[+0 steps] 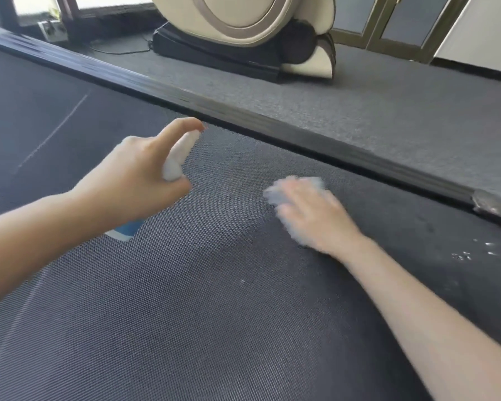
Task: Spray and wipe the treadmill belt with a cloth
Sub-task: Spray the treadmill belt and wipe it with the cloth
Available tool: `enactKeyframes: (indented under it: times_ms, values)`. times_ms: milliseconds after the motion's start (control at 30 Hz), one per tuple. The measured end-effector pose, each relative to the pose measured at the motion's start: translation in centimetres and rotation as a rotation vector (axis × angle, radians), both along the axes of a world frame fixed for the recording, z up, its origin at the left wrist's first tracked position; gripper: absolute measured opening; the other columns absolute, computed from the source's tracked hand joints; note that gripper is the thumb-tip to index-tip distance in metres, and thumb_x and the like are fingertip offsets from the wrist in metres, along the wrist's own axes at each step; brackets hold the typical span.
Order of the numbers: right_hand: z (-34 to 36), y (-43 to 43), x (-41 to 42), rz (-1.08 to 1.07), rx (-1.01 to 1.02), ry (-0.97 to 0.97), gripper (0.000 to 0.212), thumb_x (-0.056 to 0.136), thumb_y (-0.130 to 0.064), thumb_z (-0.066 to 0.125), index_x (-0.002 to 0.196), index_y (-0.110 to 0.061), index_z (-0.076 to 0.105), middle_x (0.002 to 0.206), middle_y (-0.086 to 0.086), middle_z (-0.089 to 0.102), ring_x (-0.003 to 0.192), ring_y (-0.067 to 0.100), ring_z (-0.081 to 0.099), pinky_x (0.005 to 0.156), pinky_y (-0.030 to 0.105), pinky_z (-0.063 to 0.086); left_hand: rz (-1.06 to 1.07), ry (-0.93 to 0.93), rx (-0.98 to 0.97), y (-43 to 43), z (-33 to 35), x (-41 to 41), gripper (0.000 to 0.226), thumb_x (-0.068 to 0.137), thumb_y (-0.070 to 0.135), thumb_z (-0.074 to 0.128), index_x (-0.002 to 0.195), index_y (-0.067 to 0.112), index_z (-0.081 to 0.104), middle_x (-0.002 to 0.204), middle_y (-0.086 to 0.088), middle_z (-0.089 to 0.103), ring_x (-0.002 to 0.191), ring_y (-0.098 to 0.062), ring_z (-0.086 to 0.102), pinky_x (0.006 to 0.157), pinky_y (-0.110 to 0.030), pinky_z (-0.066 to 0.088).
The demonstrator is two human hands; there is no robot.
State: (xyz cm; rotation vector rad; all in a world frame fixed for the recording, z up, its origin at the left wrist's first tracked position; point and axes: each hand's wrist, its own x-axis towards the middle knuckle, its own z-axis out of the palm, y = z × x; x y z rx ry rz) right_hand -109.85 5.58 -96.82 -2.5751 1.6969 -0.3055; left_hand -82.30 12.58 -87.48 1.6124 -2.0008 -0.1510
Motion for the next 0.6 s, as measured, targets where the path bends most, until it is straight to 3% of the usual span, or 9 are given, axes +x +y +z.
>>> enactKeyframes:
  times_ms: [67, 100, 167, 267, 400, 500, 600]
  values:
    - [-0.1, -1.3, -6.9, -0.289, 0.008, 0.020, 0.052, 0.081, -0.053, 0.022, 0.121, -0.031, 0.046, 0.116, -0.004, 0.056, 0.116, 0.026, 0.050, 0.093, 0.039, 0.045, 0.001, -0.009, 0.003, 1.0, 0.3, 0.6, 0.064, 0.077, 0.010, 0.062, 0.133, 0.034, 0.040, 0.056, -0.004, 0.050, 0.054, -0.017, 0.050, 0.050, -0.023, 0.035]
    - [-0.2, -1.3, -9.9, -0.402, 0.039, 0.050, 0.050, 0.082, -0.053, 0.022, 0.120, -0.030, 0.045, 0.115, -0.001, 0.055, 0.117, 0.027, 0.049, 0.094, 0.040, 0.043, 0.003, -0.014, 0.007, 1.5, 0.4, 1.0, 0.064, 0.077, 0.010, 0.062, 0.132, 0.033, 0.040, 0.055, -0.004, 0.050, 0.053, -0.018, 0.050, 0.049, -0.024, 0.034]
    - [-0.7, -1.2, -13.7, -0.581, 0.128, 0.096, 0.049, 0.089, -0.052, 0.021, 0.127, -0.026, 0.039, 0.135, 0.004, 0.044, 0.130, 0.027, 0.035, 0.103, 0.047, 0.030, 0.019, -0.017, 0.012, 2.7, 0.6, 1.8, 0.063, 0.077, 0.009, 0.063, 0.132, 0.033, 0.041, 0.053, -0.004, 0.049, 0.052, -0.018, 0.049, 0.048, -0.024, 0.034]
    - [-1.0, -2.4, -13.2, -0.640, 0.179, 0.080, 0.047, 0.092, -0.045, 0.021, 0.131, -0.022, 0.034, 0.146, 0.005, 0.032, 0.136, 0.028, 0.024, 0.107, 0.051, 0.026, 0.026, -0.018, 0.022, 4.5, 0.3, 2.8, 0.064, 0.076, 0.009, 0.065, 0.131, 0.033, 0.042, 0.055, -0.003, 0.051, 0.053, -0.015, 0.050, 0.050, -0.025, 0.037]
    - [-0.2, -1.4, -7.4, -0.432, 0.184, 0.074, 0.046, 0.097, -0.038, 0.030, 0.140, -0.022, 0.030, 0.152, 0.005, 0.025, 0.137, 0.028, 0.022, 0.108, 0.047, 0.023, 0.009, 0.002, 0.040, 6.2, 0.1, 2.8, 0.065, 0.076, 0.009, 0.065, 0.131, 0.033, 0.043, 0.056, -0.001, 0.052, 0.051, -0.014, 0.050, 0.049, -0.026, 0.038]
    - [1.1, 3.6, -1.7, -0.241, 0.249, 0.032, 0.052, 0.100, -0.038, 0.031, 0.149, -0.026, 0.019, 0.159, -0.002, 0.012, 0.146, 0.024, 0.006, 0.116, 0.042, 0.009, -0.025, 0.028, 0.031, 7.2, 0.5, 2.1, 0.065, 0.076, 0.008, 0.065, 0.132, 0.032, 0.043, 0.056, -0.001, 0.052, 0.051, -0.013, 0.049, 0.050, -0.023, 0.037]
    - [0.9, 11.8, 3.7, 0.117, 0.166, -0.009, 0.053, 0.097, -0.039, 0.032, 0.149, -0.028, 0.023, 0.158, -0.003, 0.016, 0.147, 0.022, 0.005, 0.118, 0.046, 0.008, -0.071, 0.033, 0.018, 8.2, 0.7, 1.2, 0.064, 0.077, 0.007, 0.065, 0.133, 0.029, 0.043, 0.055, 0.001, 0.052, 0.052, -0.010, 0.049, 0.051, -0.020, 0.035]
